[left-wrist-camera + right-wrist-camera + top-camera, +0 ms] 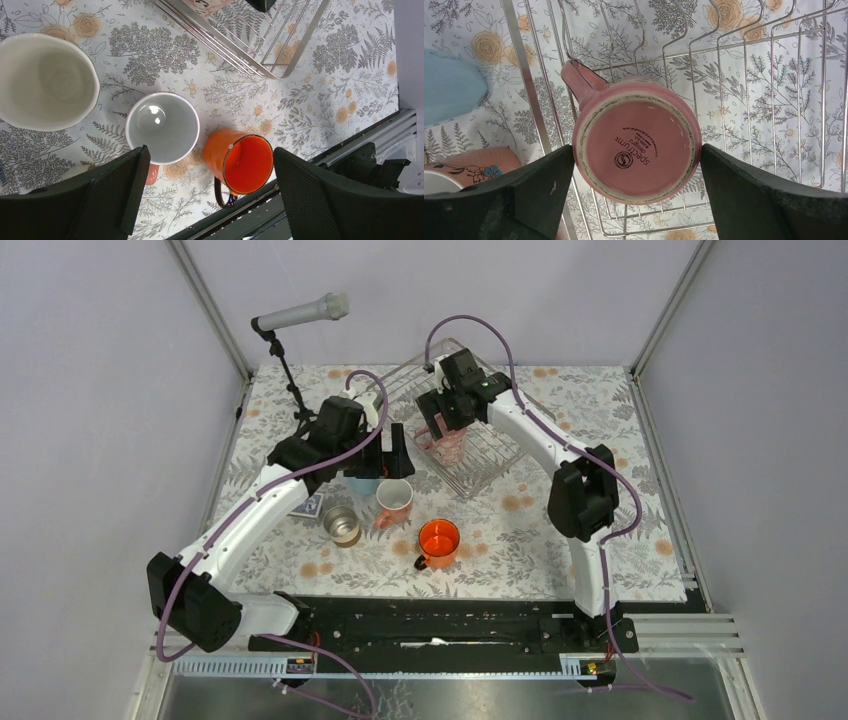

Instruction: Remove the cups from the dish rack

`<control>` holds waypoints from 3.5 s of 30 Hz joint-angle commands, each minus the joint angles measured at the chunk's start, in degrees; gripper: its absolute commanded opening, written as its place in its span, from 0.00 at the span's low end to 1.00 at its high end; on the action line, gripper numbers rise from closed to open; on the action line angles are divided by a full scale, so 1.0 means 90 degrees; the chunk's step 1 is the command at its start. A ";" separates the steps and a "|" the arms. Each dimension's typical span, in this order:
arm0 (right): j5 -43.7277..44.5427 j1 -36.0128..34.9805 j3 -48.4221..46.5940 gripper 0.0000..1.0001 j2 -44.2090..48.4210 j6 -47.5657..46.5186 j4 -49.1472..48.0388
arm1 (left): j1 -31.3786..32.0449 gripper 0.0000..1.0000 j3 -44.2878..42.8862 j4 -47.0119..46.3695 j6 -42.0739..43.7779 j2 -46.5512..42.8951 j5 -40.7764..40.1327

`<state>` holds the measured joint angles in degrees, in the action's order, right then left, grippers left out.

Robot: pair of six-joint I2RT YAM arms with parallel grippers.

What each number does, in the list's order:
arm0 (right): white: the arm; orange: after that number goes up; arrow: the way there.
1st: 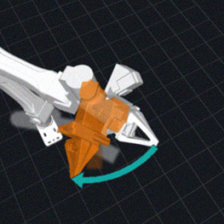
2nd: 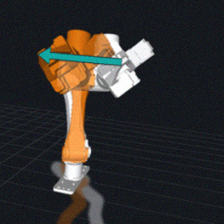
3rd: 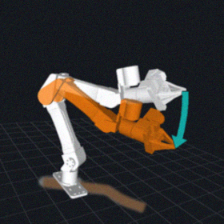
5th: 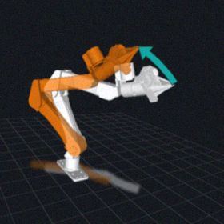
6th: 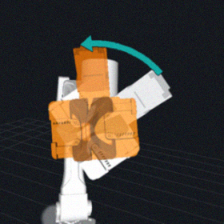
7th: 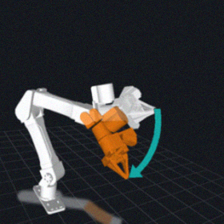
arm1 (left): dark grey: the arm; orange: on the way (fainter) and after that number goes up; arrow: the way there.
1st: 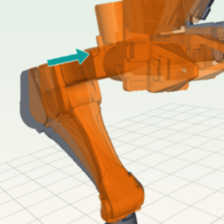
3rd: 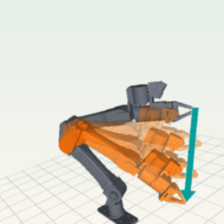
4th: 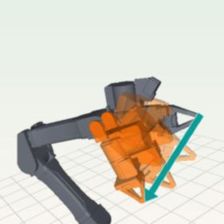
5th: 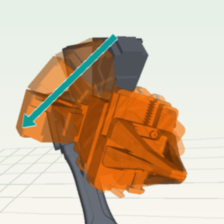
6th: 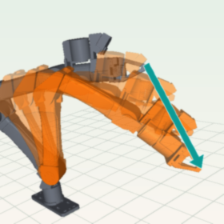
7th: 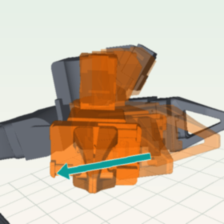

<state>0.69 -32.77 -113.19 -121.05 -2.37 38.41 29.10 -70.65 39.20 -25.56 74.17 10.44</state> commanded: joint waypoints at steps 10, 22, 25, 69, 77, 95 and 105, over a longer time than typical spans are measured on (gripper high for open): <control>0.0263 -0.0117 0.0063 0.86 -0.0510 0.0206 -0.0086 | -0.0052 0.99 0.0115 -0.0504 -0.0122 -0.0028 0.0258; 0.0644 0.0109 0.0037 0.62 0.0409 0.0224 -0.0069 | -0.0038 0.99 -0.0195 -0.2350 -0.0431 0.0541 0.0342; 0.0634 0.0239 0.0048 0.63 0.0539 0.0197 -0.0039 | -0.0026 0.99 -0.0206 -0.2916 -0.0188 0.0736 0.0264; -0.1223 0.1173 0.2195 1.00 0.2155 -0.0634 -0.1492 | -0.0469 0.87 -0.1577 -0.5372 0.5223 0.4669 0.4008; -0.0799 0.1180 0.2236 1.00 0.2171 -0.0562 -0.1527 | -0.0424 0.65 -0.1956 -0.5127 0.5524 0.5143 0.4259; -0.0359 0.1479 0.2225 1.00 0.3205 0.0570 -0.1710 | -0.0113 0.43 -0.2437 -0.5118 0.5980 0.5802 0.4170; -0.0294 0.1483 0.2440 1.00 0.3329 0.0584 -0.1741 | 0.0057 0.00 -0.2018 -0.5456 0.5937 0.5599 0.3802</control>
<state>-3.49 -19.49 -92.51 -93.06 2.11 24.32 28.97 -90.52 -6.59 28.42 126.30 44.01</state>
